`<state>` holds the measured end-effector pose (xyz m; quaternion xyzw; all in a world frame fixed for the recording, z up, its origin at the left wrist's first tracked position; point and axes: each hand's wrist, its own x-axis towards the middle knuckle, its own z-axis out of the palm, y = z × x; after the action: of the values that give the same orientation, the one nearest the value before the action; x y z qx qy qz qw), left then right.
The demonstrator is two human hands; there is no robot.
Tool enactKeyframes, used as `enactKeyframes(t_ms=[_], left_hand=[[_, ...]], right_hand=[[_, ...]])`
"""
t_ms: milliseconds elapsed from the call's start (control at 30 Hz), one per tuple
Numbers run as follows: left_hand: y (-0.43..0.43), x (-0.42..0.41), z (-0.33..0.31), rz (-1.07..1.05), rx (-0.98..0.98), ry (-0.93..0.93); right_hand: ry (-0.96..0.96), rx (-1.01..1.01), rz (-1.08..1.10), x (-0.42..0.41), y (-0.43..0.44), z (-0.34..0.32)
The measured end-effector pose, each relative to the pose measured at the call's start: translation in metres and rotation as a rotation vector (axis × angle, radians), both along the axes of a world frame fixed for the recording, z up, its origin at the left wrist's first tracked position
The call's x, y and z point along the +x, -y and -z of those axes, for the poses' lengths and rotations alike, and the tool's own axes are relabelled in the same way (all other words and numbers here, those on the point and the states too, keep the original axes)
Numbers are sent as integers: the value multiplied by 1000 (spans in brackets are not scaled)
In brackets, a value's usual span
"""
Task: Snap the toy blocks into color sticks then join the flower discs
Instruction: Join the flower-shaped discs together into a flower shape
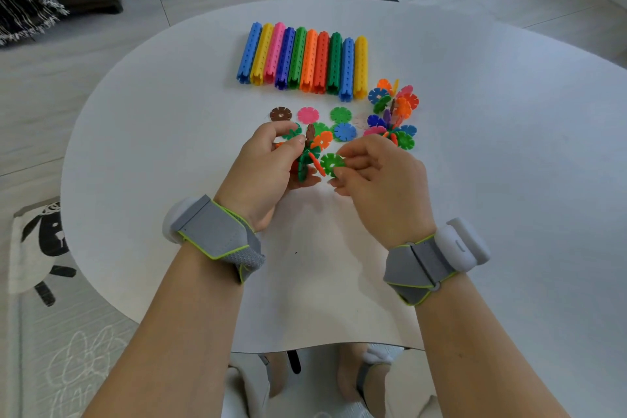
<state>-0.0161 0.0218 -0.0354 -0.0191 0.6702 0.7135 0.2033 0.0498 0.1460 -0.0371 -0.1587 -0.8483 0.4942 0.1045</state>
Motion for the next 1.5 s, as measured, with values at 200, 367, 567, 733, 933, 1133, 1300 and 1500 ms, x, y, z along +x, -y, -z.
enactKeyframes(t_ms=[200, 367, 567, 733, 933, 1133, 1300, 1500], left_hand=[[3, -3, 1, 17, -33, -21], [4, -1, 1, 40, -56, -36], [2, 2, -2, 55, -215, -130], [-1, 4, -4, 49, -273, -133], [-1, 7, -5, 38, -273, -122], [-2, 7, -8, 33, -231, -135], [2, 5, -12, 80, -252, -151], [2, 8, -14, 96, -220, -128]], right_hand=[[-93, -54, 17, 0, 3, -2], [-105, -31, 13, -2, 4, 0], [-138, -50, 20, -2, 9, 1], [-137, -43, 10, -3, 10, 2], [-135, -39, -2, -2, 13, 1], [-160, -53, 34, -3, 13, 1], [-120, 61, 56, -1, 9, 0], [-98, 287, 78, 14, -7, -5]])
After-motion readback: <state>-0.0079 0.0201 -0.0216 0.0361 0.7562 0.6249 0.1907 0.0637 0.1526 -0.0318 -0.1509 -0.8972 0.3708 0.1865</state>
